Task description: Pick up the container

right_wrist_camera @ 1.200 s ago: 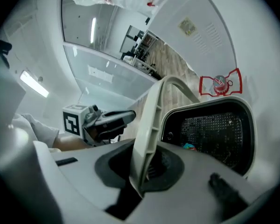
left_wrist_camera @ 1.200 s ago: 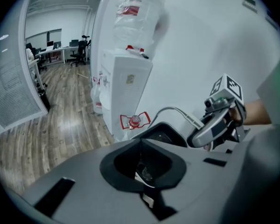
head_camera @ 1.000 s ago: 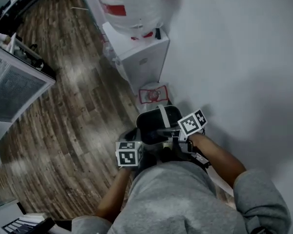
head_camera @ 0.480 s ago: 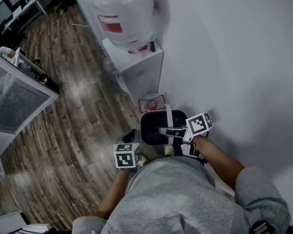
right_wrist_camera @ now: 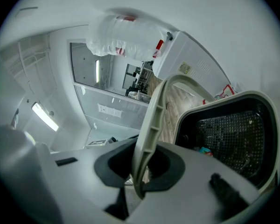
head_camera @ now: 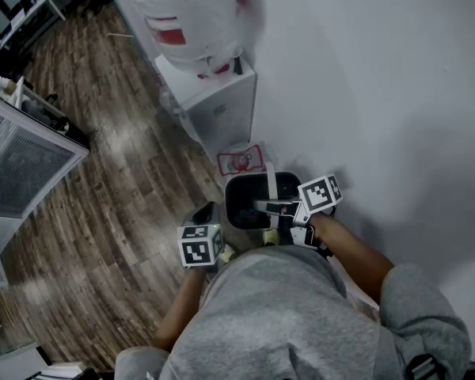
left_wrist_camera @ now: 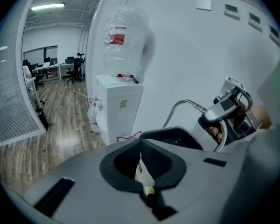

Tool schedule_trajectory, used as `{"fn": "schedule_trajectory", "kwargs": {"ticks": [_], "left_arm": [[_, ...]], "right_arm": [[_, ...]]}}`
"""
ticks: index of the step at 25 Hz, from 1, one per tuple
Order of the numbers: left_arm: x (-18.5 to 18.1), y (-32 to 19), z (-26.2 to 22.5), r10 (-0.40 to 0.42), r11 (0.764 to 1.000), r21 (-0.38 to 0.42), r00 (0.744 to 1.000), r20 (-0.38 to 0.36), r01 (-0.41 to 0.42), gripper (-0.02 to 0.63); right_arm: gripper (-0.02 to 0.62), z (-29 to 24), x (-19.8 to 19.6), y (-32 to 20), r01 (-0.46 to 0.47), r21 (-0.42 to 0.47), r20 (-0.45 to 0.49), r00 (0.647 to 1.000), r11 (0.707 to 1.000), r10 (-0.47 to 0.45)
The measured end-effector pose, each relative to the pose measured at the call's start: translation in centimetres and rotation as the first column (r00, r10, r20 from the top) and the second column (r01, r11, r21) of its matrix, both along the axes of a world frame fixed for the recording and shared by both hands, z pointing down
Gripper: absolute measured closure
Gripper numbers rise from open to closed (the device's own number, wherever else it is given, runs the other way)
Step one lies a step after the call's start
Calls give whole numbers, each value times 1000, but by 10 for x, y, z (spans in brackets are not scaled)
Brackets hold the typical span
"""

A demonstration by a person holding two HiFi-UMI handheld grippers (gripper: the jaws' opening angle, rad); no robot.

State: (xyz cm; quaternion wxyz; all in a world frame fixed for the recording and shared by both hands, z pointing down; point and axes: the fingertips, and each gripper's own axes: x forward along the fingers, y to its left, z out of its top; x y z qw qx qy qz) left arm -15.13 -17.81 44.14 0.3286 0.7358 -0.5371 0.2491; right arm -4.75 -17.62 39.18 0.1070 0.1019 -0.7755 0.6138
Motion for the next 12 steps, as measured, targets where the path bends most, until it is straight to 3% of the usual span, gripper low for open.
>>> {"fn": "schedule_trajectory", "kwargs": {"ticks": [7, 12], "left_arm": [[0, 0, 1, 4, 1000, 0, 1000, 0, -4, 591], [0, 0, -5, 2, 1000, 7, 1000, -2, -2, 591]], "right_arm": [[560, -5, -4, 2, 3, -3, 45, 999, 1000, -3], [560, 5, 2, -2, -8, 6, -19, 1000, 1000, 8]]}}
